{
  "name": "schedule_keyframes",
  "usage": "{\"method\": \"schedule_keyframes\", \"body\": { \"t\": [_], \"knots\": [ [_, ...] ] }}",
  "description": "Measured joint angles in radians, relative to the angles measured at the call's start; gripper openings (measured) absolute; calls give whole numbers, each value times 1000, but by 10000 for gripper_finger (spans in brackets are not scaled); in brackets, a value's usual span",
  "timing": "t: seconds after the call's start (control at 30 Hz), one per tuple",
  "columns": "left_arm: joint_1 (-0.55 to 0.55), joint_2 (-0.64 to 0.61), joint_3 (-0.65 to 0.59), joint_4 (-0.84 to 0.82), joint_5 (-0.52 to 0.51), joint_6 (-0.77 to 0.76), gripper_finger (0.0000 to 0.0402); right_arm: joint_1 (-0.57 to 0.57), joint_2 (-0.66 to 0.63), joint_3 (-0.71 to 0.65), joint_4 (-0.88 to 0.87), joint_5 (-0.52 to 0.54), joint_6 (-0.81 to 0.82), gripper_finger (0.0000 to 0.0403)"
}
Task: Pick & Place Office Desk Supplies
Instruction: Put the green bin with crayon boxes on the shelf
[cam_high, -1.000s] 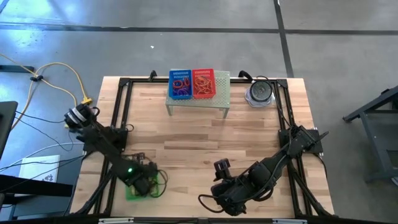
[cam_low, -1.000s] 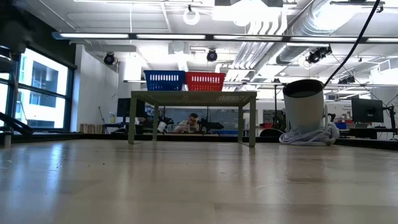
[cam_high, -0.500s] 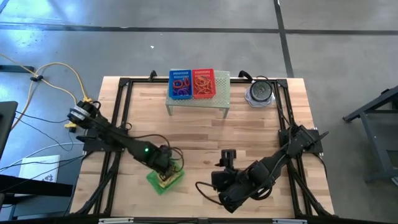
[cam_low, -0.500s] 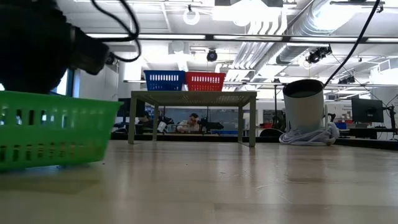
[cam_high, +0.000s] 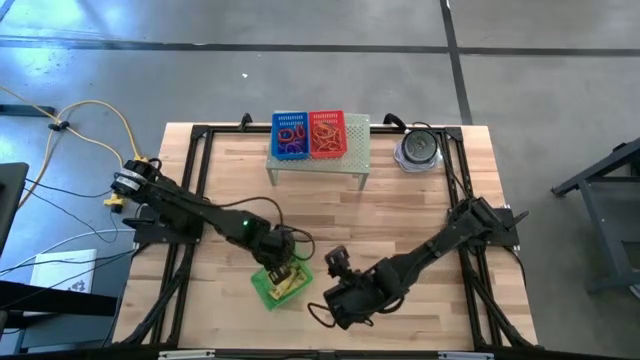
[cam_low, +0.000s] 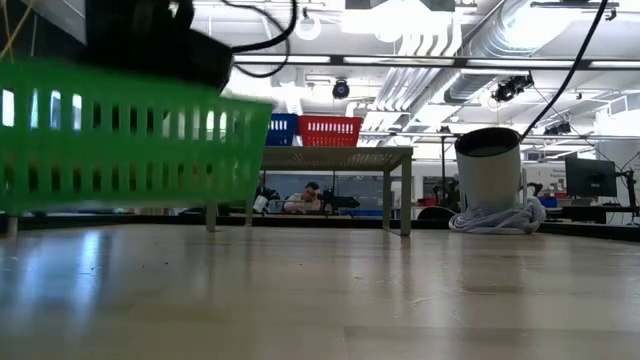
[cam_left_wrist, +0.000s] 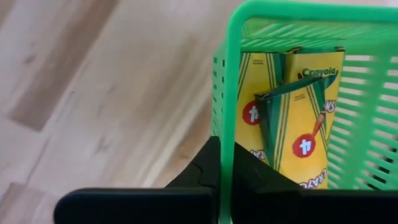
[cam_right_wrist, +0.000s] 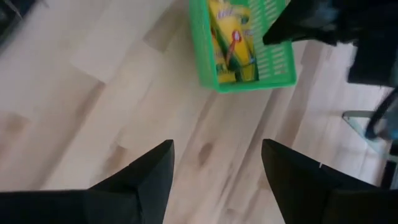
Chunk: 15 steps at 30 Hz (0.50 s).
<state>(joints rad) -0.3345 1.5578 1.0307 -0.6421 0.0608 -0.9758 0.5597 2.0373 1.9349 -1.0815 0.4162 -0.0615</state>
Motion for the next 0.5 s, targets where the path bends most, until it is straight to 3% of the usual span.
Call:
{"method": "schedule_keyframes", "body": {
  "t": [0.2,0.4,0.5],
  "knots": [
    [49,0,57,0,123,90,1,-50,0,-65,81,-60,-167,231],
    [73,0,78,-2,281,319,1,-58,0,-71,151,-102,-354,213],
    [78,0,78,3,297,390,1,-47,0,-71,202,-102,-448,201]
  ]
}}
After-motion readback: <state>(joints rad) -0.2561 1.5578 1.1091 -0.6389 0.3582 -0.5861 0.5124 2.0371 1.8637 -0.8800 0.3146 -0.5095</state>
